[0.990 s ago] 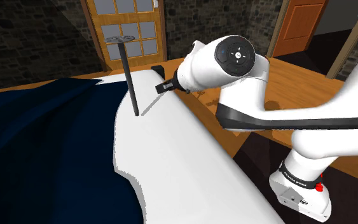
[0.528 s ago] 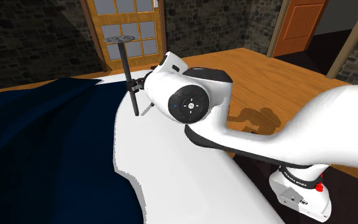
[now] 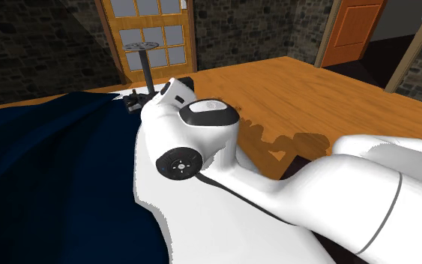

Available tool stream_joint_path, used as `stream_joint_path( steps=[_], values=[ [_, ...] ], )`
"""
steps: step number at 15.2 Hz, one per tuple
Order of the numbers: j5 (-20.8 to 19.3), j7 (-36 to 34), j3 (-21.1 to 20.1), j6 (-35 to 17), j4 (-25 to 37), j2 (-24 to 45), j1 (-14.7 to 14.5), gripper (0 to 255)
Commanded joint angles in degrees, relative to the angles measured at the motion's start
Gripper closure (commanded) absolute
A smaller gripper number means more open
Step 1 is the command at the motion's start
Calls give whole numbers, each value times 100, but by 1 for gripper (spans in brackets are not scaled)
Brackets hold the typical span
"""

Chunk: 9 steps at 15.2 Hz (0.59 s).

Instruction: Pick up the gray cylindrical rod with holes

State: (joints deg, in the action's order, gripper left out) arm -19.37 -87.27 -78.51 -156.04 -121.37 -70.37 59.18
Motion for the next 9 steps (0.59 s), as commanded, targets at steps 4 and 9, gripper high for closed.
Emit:
stream_joint_path(
  steps=[4, 9],
  values=[
    [58, -273, -215, -112, -147, -236, 36, 0],
    [57, -272, -213, -115, -152, -236, 34, 255]
  ],
)
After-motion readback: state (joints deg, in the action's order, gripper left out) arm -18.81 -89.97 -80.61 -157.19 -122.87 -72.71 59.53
